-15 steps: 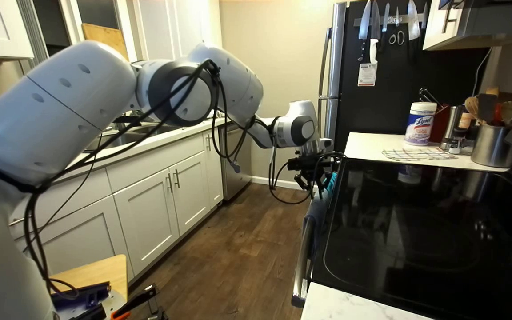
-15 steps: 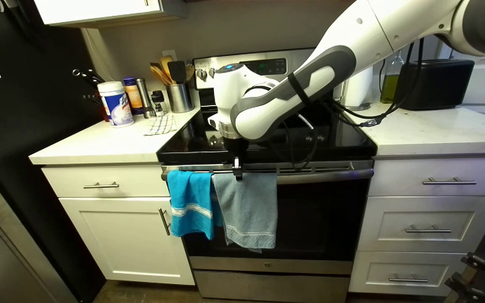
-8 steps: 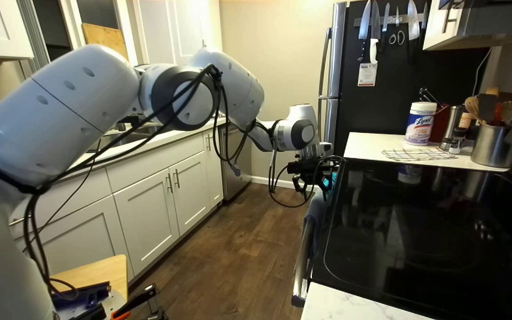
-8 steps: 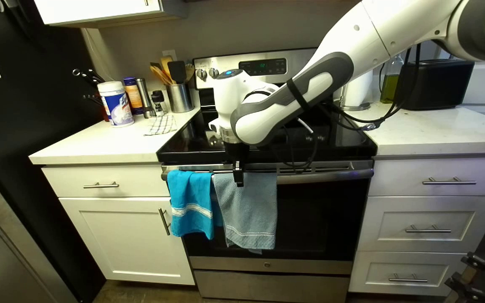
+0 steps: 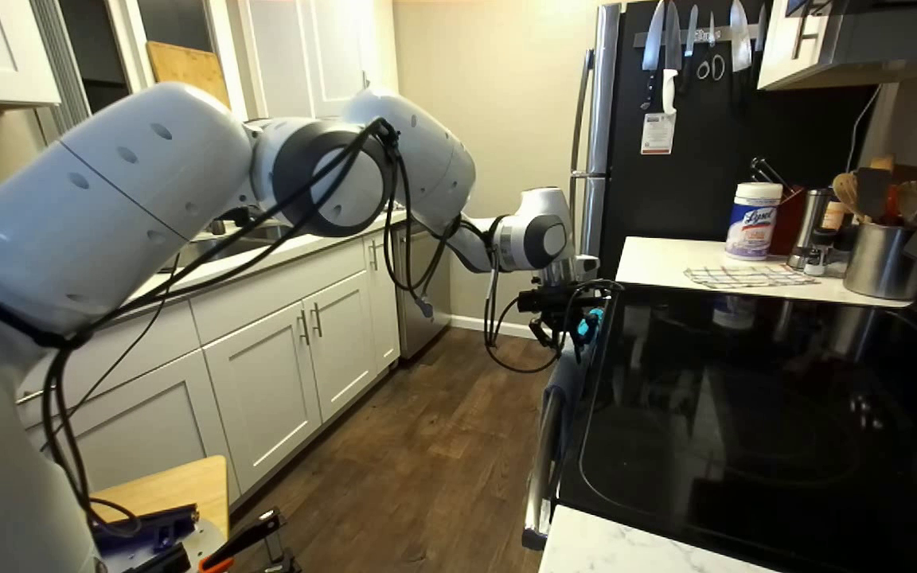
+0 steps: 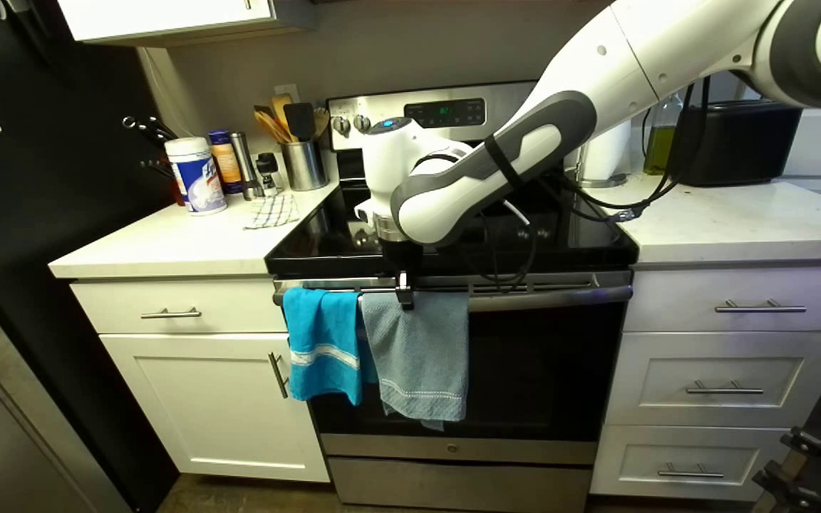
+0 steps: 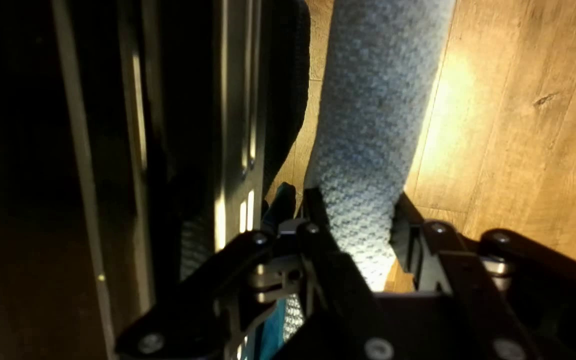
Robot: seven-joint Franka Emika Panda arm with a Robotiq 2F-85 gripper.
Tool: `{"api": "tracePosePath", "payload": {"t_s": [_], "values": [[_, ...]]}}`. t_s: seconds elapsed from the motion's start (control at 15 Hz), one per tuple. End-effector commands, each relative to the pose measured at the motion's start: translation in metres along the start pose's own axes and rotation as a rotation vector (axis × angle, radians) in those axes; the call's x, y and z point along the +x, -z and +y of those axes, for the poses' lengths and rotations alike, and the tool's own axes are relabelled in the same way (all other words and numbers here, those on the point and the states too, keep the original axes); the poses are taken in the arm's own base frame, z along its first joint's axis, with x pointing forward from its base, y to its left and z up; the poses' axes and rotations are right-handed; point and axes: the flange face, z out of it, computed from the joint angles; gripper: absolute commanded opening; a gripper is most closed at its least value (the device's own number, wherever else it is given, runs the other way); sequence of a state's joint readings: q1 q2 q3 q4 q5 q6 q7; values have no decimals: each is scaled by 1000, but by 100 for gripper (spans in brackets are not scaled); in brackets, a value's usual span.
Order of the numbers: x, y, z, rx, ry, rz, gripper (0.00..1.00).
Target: Put the light-blue cloth on the stove
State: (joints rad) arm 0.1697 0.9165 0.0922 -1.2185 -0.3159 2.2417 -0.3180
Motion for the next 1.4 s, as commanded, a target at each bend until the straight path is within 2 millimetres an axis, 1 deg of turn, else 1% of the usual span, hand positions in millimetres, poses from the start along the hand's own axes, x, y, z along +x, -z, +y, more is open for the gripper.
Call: {"api": "tracePosePath", "payload": {"t_s": [0.0, 0.07, 0.2, 0.33, 0.53, 0.6, 0.73, 0.8, 0.87, 1.0, 1.13, 1.27, 1.33], "values": [[0, 2, 2, 8, 27, -1, 9], [1, 5, 2, 2, 26, 2, 9], [1, 16, 2, -13, 27, 17, 9], [0, 42, 3, -35, 25, 52, 9], [1, 95, 7, -74, 18, 131, 9], [2, 109, 11, -82, 18, 150, 9], [1, 131, 14, -85, 17, 171, 9], [1, 138, 14, -86, 18, 177, 40], [0, 144, 13, -86, 19, 181, 61], [0, 149, 12, -82, 21, 181, 73], [0, 144, 11, -71, 22, 170, 84], [0, 130, 8, -57, 24, 151, 97], [1, 119, 5, -49, 28, 139, 99]]}}
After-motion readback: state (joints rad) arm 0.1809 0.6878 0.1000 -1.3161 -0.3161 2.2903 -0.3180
